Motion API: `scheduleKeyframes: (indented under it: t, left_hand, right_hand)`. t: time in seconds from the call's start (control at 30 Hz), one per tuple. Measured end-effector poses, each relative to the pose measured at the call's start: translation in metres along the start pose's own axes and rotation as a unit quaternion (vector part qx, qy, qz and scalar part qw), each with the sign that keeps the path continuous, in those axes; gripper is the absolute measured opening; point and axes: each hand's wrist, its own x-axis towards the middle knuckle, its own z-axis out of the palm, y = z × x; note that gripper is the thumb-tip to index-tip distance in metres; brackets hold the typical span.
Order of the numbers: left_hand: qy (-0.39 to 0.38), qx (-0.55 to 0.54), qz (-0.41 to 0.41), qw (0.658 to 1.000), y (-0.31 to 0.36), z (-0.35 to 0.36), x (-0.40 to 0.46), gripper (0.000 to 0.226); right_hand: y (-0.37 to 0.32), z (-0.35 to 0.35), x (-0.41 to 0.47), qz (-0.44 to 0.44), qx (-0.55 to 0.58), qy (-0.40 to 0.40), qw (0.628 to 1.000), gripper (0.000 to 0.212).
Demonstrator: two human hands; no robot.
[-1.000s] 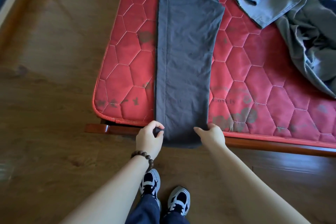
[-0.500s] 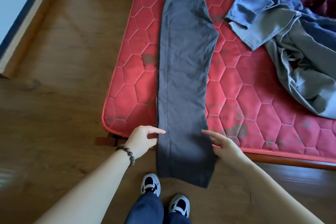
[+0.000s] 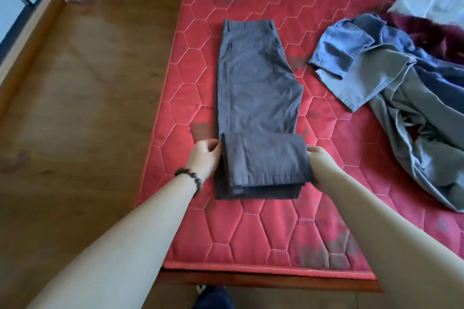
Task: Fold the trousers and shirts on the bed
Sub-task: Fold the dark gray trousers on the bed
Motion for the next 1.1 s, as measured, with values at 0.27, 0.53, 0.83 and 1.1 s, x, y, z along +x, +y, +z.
scheduleKeyframes:
  t: [0.27, 0.53, 0.83, 1.1]
  left_hand:
    - [-0.112, -0.011, -0.200, 0.973, -0.065, 0.032, 0.031, 0.028]
    - [-0.086, 0.023, -0.069, 0.994, -0.068, 0.042, 0.010, 0.029]
    - [-0.135, -0.046, -0.192, 0.971, -0.098, 0.052, -0.025, 0.036]
    - [-0.192, 0.089, -0.216, 0.953, -0.119, 0.066, -0.082, 0.051]
  right_hand:
    - [0.060, 0.024, 0.038, 0.135, -0.163, 0.020, 0.977, 0.036]
    - [0.086, 0.024, 0.041, 0.044, -0.234, 0.052, 0.970, 0.042]
    - [0.105, 0.019, 0.013, 0.049, -0.227, 0.005, 0.973, 0.027]
    - [0.159, 0.013, -0.028, 0.131, -0.233, -0.057, 0.962, 0.014]
